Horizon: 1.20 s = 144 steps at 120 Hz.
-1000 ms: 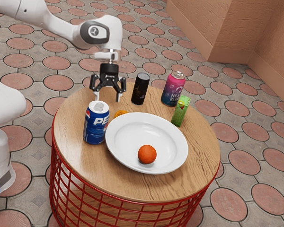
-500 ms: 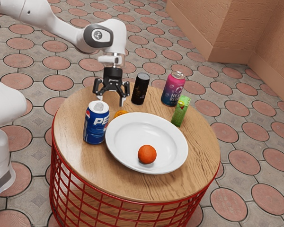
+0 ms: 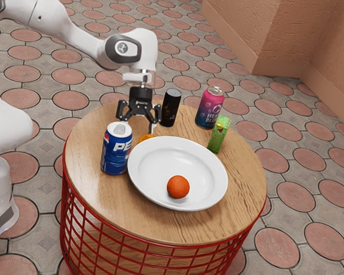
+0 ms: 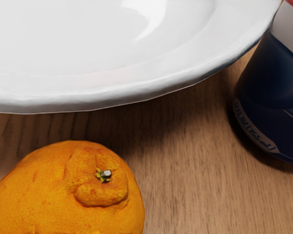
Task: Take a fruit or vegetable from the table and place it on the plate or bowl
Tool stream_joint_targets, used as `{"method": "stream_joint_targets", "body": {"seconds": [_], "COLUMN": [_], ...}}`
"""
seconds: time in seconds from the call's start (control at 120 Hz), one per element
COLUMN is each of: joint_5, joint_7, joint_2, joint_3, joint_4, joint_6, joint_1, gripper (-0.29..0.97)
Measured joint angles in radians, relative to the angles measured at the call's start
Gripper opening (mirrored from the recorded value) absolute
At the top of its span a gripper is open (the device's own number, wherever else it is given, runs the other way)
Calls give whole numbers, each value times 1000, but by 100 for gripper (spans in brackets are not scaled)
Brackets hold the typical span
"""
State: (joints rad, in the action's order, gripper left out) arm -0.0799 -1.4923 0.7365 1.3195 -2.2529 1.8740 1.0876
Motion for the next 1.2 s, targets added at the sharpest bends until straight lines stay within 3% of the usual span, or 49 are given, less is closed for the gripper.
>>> {"method": "stream_joint_targets", "body": {"seconds": [0.583, 0.75, 1.2], "joint_5": [1, 2, 7], "joint_7": [9, 11, 24], "joint_2": [0, 0, 0], "joint_3": [3, 49, 51], "joint_4": [-4, -3, 4], "joint_6": [20, 34, 96], "joint_1": [14, 42, 71], "gripper": [68, 62, 68]}}
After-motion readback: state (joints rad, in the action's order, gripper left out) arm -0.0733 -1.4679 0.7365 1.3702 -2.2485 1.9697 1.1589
